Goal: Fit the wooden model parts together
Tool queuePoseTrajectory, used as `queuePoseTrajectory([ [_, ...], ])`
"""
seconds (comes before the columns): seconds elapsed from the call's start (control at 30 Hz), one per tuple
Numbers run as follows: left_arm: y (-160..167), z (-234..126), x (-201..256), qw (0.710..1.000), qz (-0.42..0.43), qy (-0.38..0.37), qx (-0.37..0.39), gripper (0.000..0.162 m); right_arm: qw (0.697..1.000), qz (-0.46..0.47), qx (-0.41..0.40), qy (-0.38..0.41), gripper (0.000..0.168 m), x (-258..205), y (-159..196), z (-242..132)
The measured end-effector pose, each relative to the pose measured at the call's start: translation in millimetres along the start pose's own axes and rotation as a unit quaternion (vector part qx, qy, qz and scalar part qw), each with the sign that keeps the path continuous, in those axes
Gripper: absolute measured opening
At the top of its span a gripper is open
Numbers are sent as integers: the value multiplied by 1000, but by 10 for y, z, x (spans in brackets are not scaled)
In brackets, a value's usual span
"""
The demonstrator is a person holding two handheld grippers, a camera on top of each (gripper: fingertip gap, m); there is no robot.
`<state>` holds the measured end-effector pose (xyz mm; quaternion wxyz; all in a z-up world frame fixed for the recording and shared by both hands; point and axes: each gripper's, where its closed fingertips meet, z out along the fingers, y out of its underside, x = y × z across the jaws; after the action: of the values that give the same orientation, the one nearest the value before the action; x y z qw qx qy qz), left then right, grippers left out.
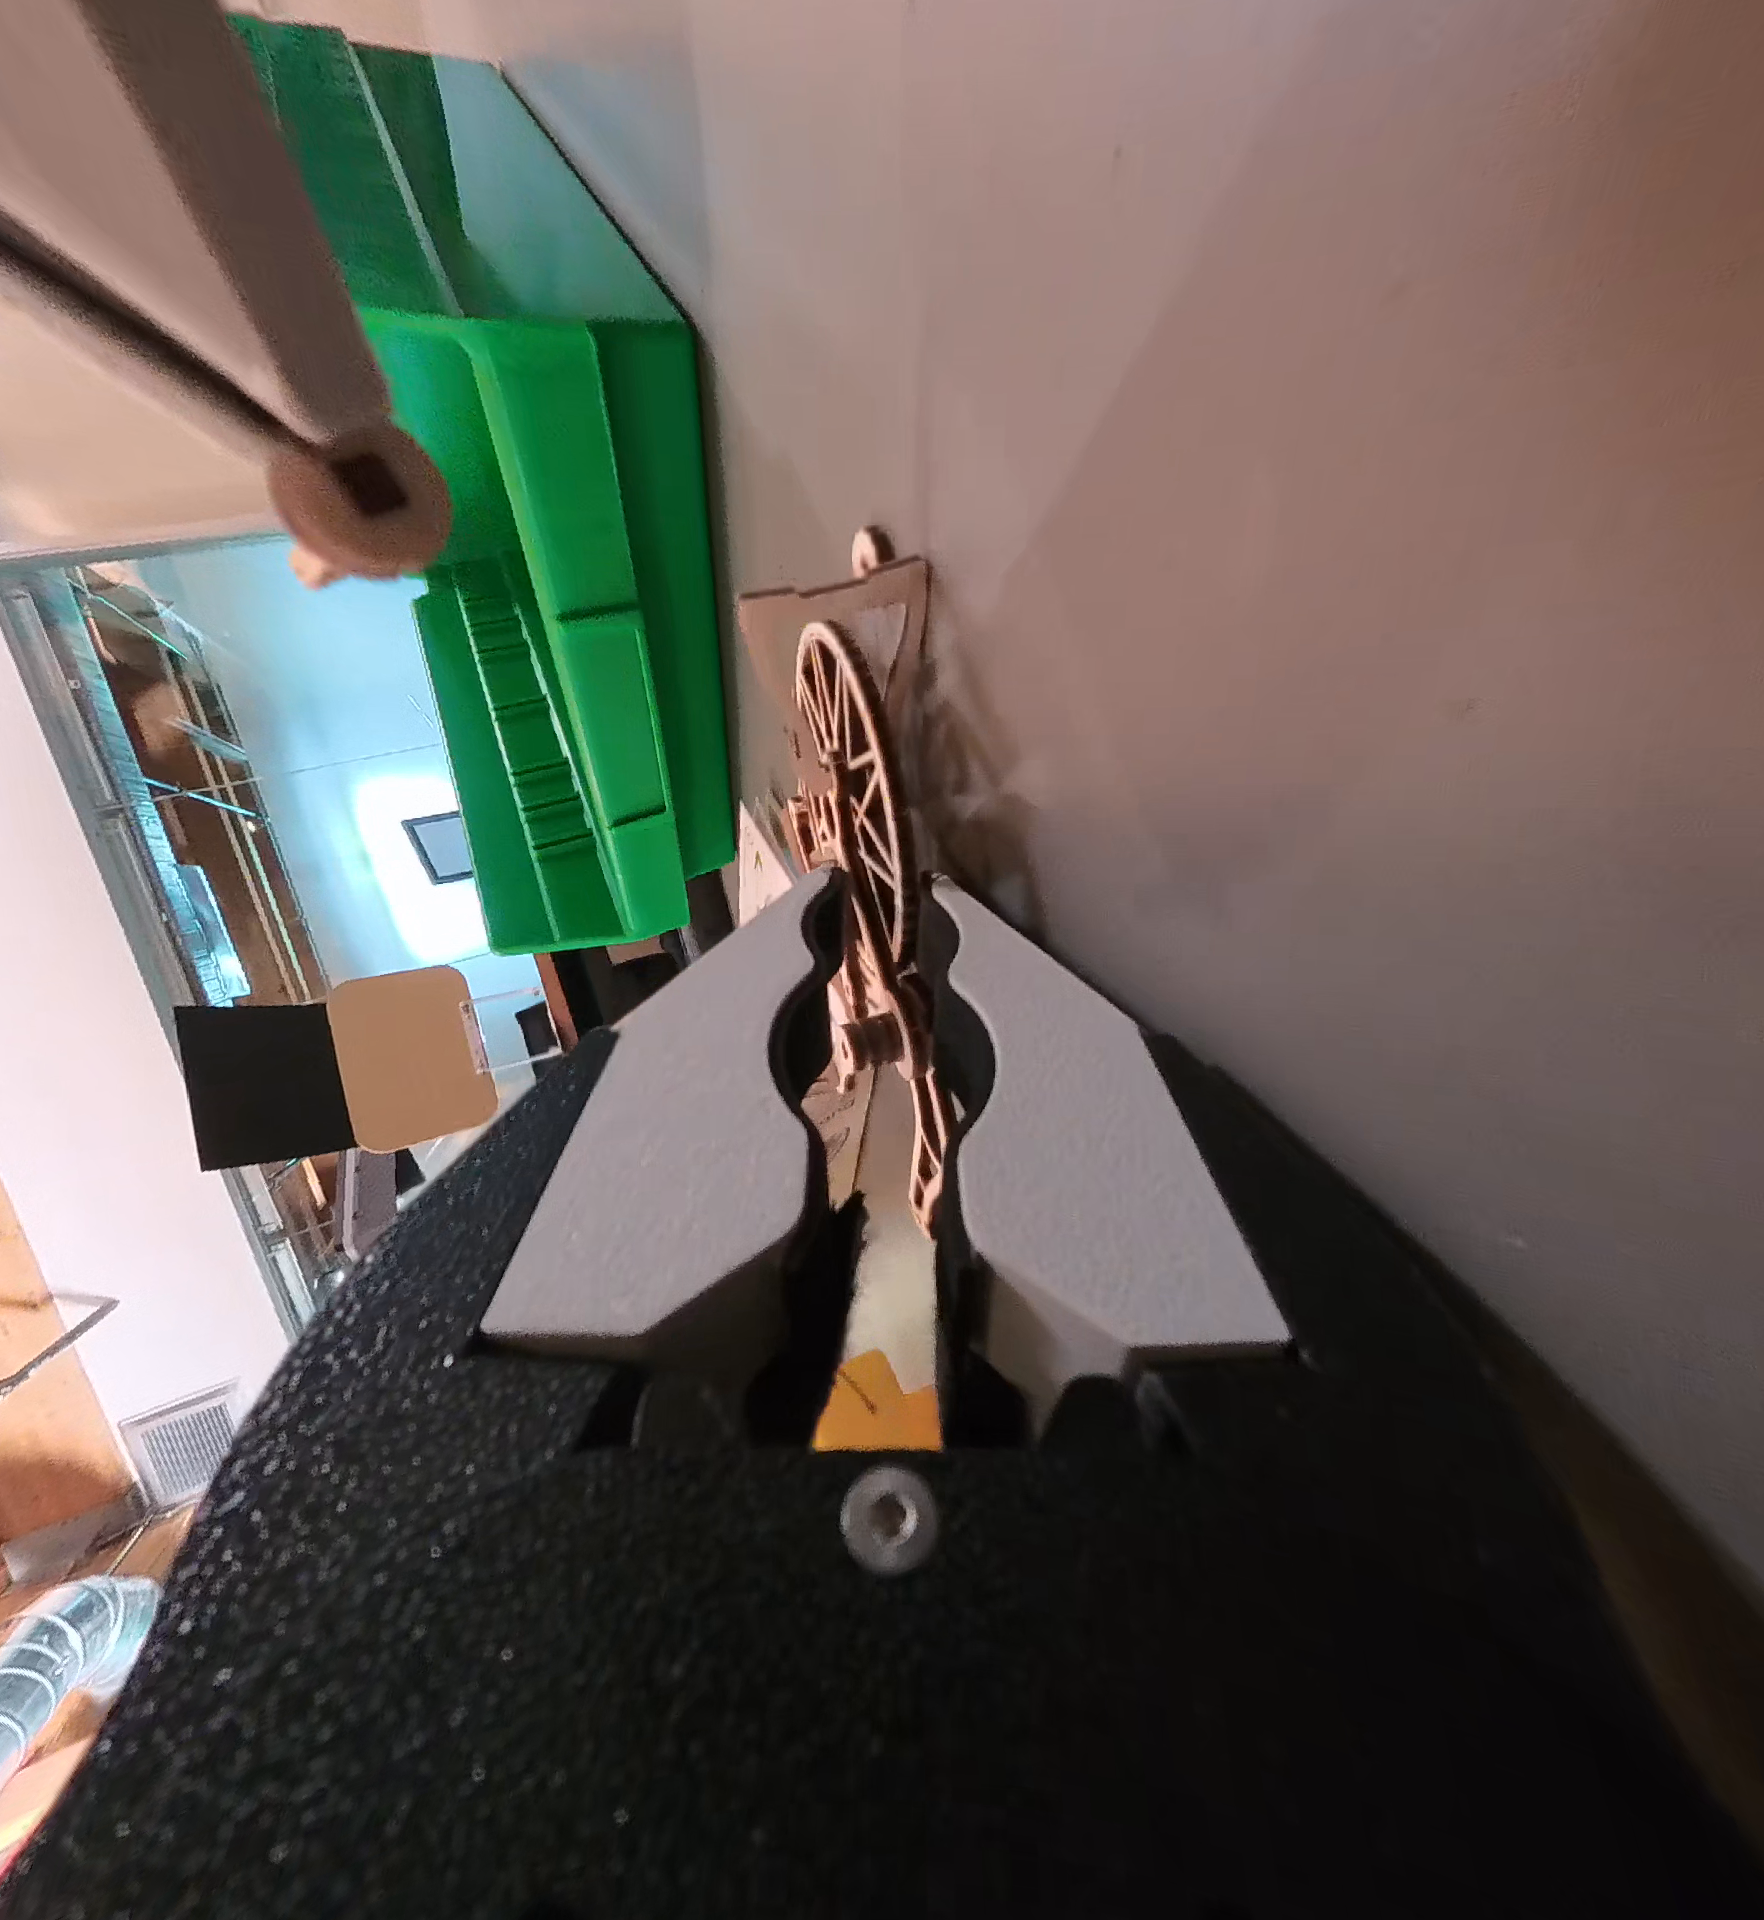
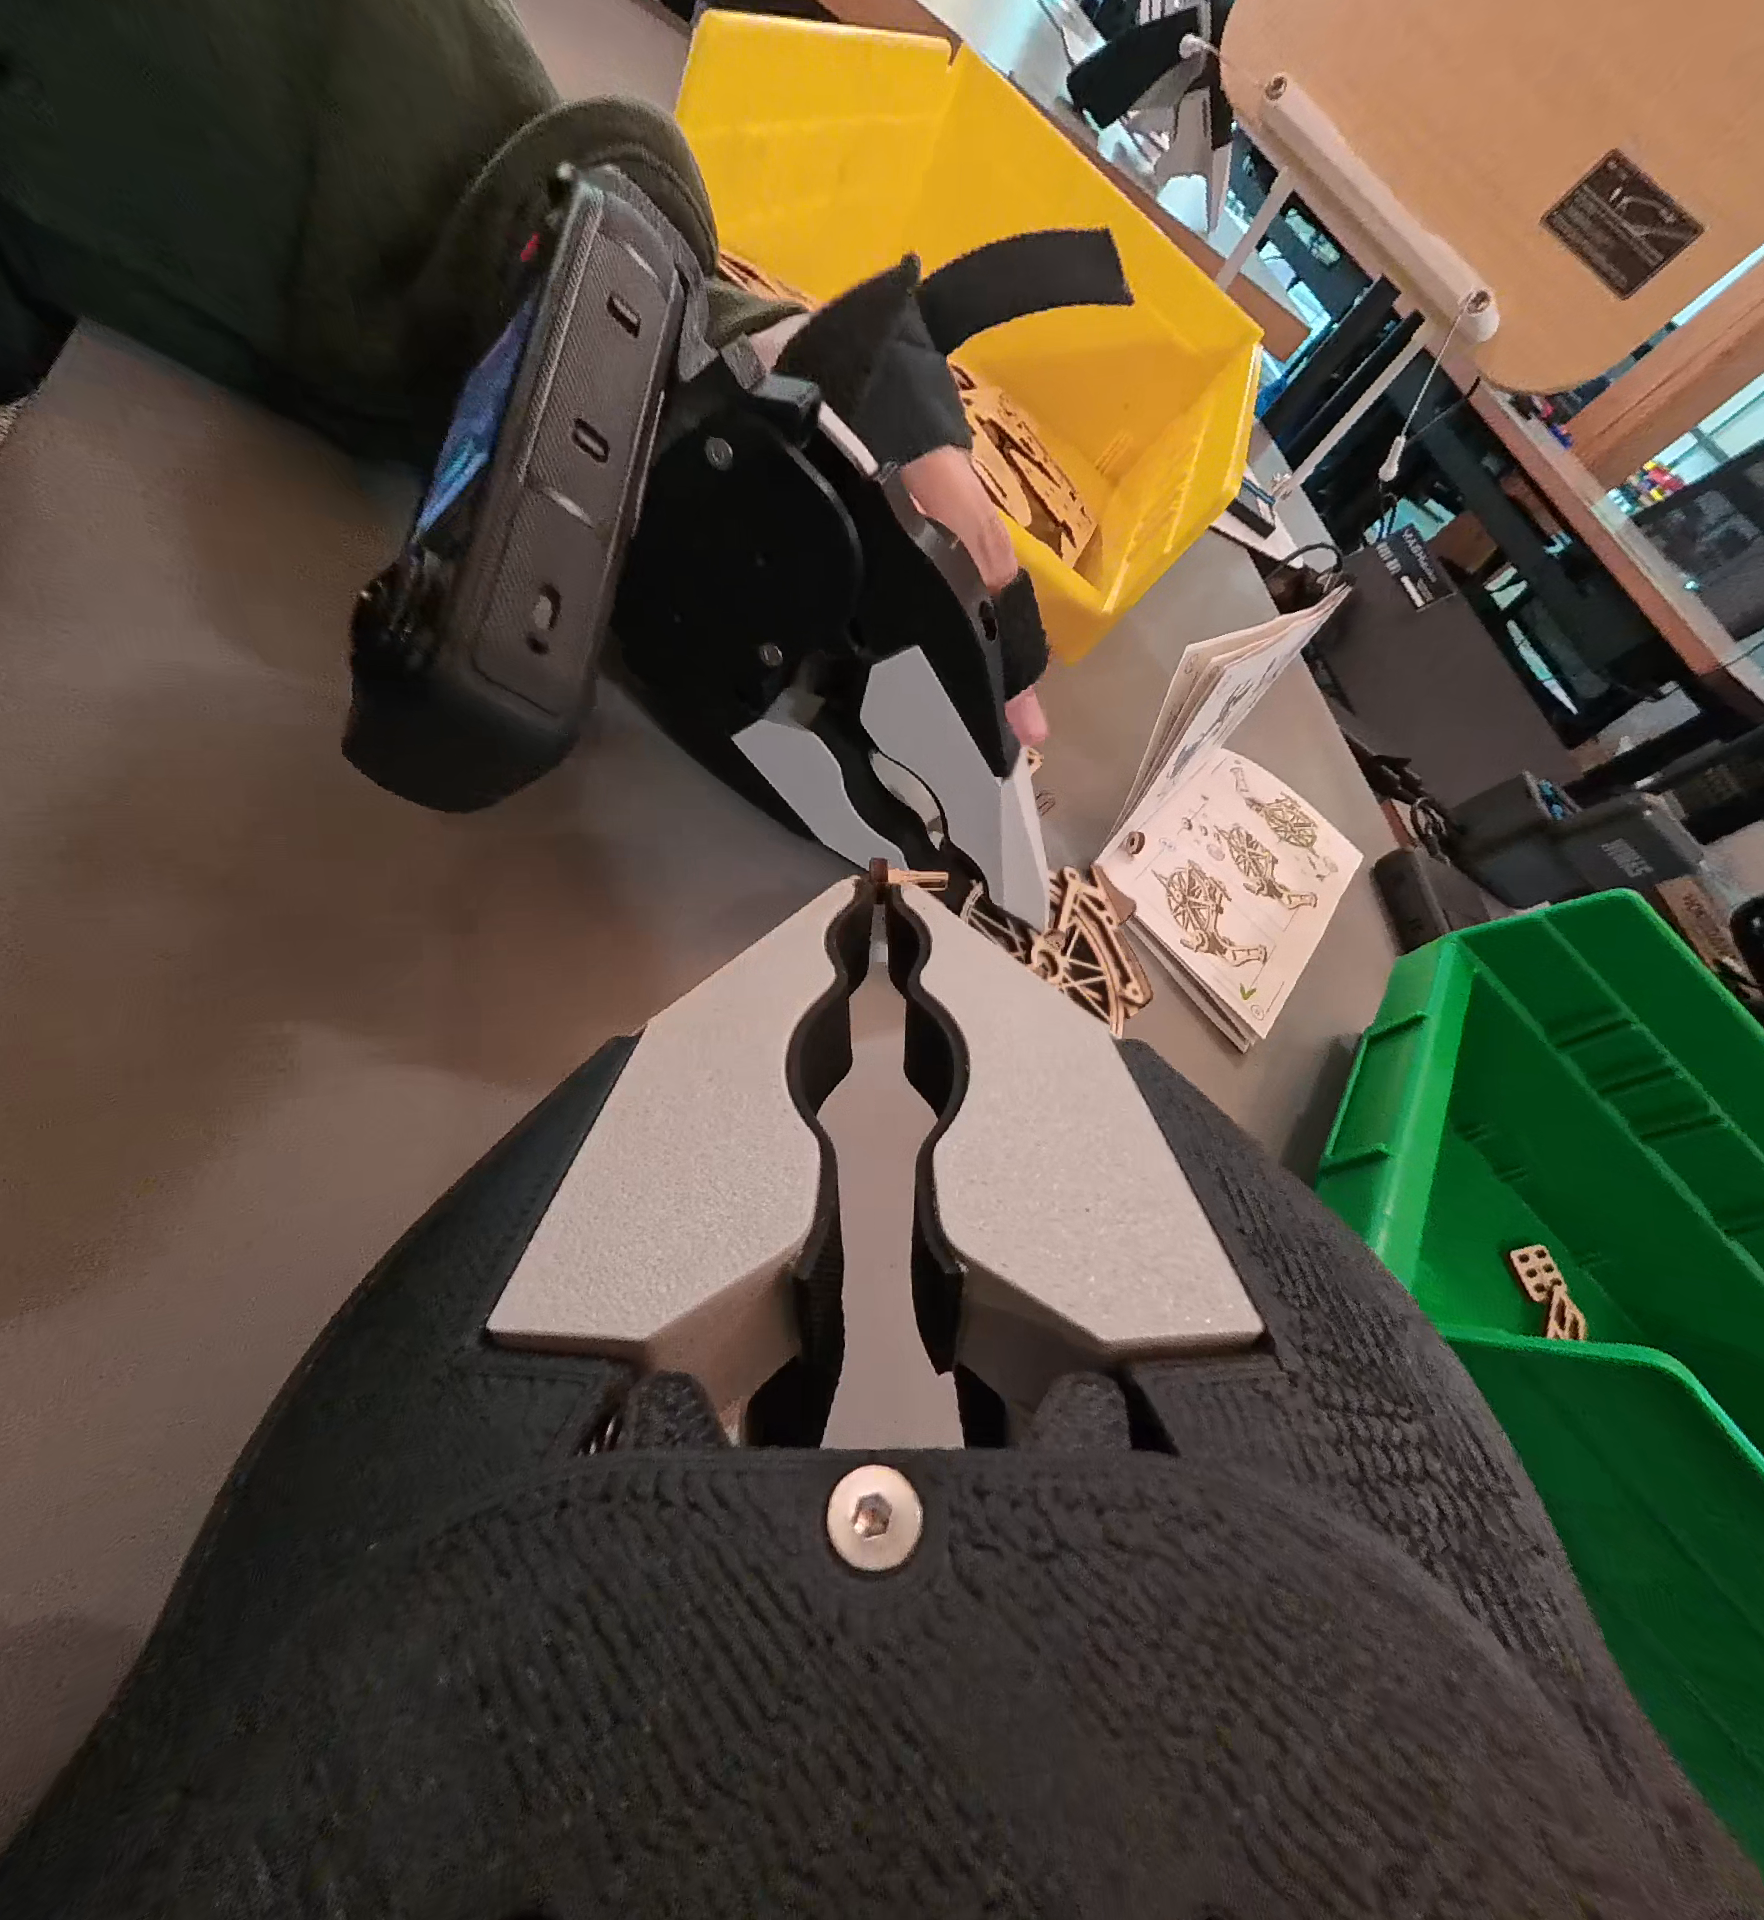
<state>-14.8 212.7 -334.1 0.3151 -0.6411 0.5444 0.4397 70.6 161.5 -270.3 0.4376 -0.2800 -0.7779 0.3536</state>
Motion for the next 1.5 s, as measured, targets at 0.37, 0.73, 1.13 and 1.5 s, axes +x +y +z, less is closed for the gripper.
queuePoseTrajectory([
  [0.37,-253,-455,-606,923,-338,16,185,6,986,92,139,30,0,298,-302,-332],
  [0.73,-550,-878,-754,607,-626,288,395,6,970,167,173,-41,0,231,-336,-351],
  [1.13,-698,-916,-652,572,-626,339,406,6,952,238,178,-77,0,218,-327,-294],
  [1.5,-675,-893,-674,576,-636,325,397,6,945,267,173,-78,0,263,-319,-289],
])
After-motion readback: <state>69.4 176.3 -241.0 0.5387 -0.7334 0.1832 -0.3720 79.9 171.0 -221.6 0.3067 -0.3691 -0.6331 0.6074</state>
